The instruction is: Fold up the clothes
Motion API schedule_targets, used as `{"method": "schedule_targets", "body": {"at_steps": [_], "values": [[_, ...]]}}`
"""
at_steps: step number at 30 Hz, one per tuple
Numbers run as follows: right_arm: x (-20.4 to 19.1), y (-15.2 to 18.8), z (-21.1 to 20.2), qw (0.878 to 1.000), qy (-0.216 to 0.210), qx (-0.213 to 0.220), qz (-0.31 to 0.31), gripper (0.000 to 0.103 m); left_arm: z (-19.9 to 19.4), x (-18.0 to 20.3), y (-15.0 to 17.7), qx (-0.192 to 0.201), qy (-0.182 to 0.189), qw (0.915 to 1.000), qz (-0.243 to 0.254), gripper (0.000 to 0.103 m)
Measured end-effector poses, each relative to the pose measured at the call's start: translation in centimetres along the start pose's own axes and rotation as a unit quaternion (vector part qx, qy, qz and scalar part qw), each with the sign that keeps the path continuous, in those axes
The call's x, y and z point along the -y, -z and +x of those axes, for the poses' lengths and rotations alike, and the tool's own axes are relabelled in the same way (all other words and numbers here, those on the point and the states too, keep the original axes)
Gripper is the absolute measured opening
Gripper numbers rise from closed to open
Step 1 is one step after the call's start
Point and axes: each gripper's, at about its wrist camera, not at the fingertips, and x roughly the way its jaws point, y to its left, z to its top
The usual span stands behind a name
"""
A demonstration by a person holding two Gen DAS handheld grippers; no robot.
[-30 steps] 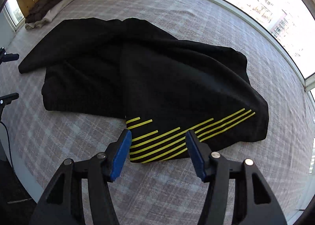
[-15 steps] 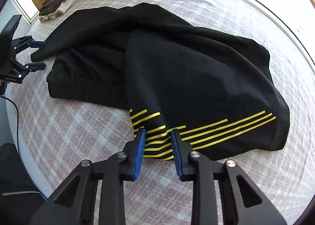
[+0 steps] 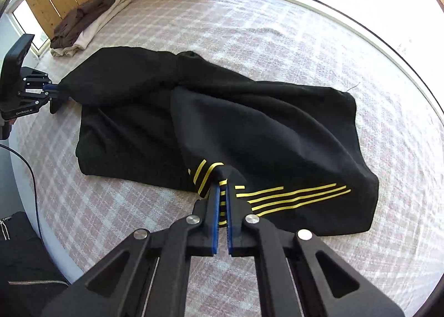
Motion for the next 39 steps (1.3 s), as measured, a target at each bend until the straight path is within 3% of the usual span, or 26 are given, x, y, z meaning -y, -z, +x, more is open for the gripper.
{"method": "schedule_targets", "body": {"at_steps": [4, 8, 9, 10, 11, 12, 15, 16, 18, 22, 26, 30, 35, 39], "values": [[2.5, -4.4, -2.2, 0.998, 0.055, 0.037, -0.002, 0.004, -1.5, -1.8, -4.8, 0.03, -0.024, 0.9991, 0.018, 0.008], [8.0, -12.1, -2.4, 0.983, 0.151, 0.099, -0.009, 0.004, -0.8, -4.3, -11.1, 0.062, -0.107, 0.9922, 0.018, 0.011], [8.9, -14.2, -2.1, 0.977, 0.182, 0.111, -0.008, 0.004, -0.5, -4.9, -12.6, 0.063, -0.132, 0.9891, 0.018, 0.018], [9.6, -15.7, -1.5, 0.976, 0.195, 0.1, -0.004, 0.011, -0.2, -5.5, -13.6, 0.063, -0.152, 0.9862, 0.015, 0.027], [10.4, -17.2, -0.9, 0.974, 0.208, 0.089, 0.0, 0.014, -0.2, -5.9, -14.1, 0.067, -0.164, 0.9841, 0.008, 0.045], [11.1, -18.3, -0.5, 0.973, 0.214, 0.081, 0.005, 0.021, -0.5, -6.2, -14.3, 0.076, -0.161, 0.984, 0.002, 0.055], [12.5, -16.4, -2.2, 0.981, 0.168, 0.097, 0.022, 0.055, -1.4, -6.9, -13.3, 0.085, -0.123, 0.9887, -0.01, 0.063], [12.8, -15.3, -3.0, 0.983, 0.149, 0.102, 0.028, 0.059, -1.6, -6.8, -12.6, 0.081, -0.118, 0.9896, -0.012, 0.063], [12.9, -12.2, -4.0, 0.989, 0.101, 0.096, 0.041, 0.059, -2.3, -5.6, -10.7, 0.074, -0.09, 0.9931, -0.006, 0.063], [14.3, -4.9, -3.0, 0.993, 0.048, 0.06, 0.091, 0.059, -2.3, 0.3, -6.2, 0.04, -0.018, 0.9987, 0.025, 0.063], [15.9, 0.7, -0.5, 0.991, 0.055, 0.012, 0.124, 0.059, -1.2, 5.7, -3.1, 0.008, 0.08, 0.9967, -0.005, 0.063], [17.5, 2.2, 0.3, 0.988, 0.048, 0.003, 0.149, 0.059, 0.3, 9.2, -2.7, -0.019, 0.08, 0.9957, -0.043, 0.063], [17.7, 0.8, 2.3, 0.992, 0.057, -0.021, 0.115, 0.059, 1.6, 10.1, -3.1, -0.035, 0.053, 0.9919, -0.109, 0.068], [17.4, -0.1, 3.9, 0.993, 0.073, -0.041, 0.085, 0.059, 2.4, 11.0, -3.3, -0.053, 0.045, 0.9896, -0.126, 0.068]]}}
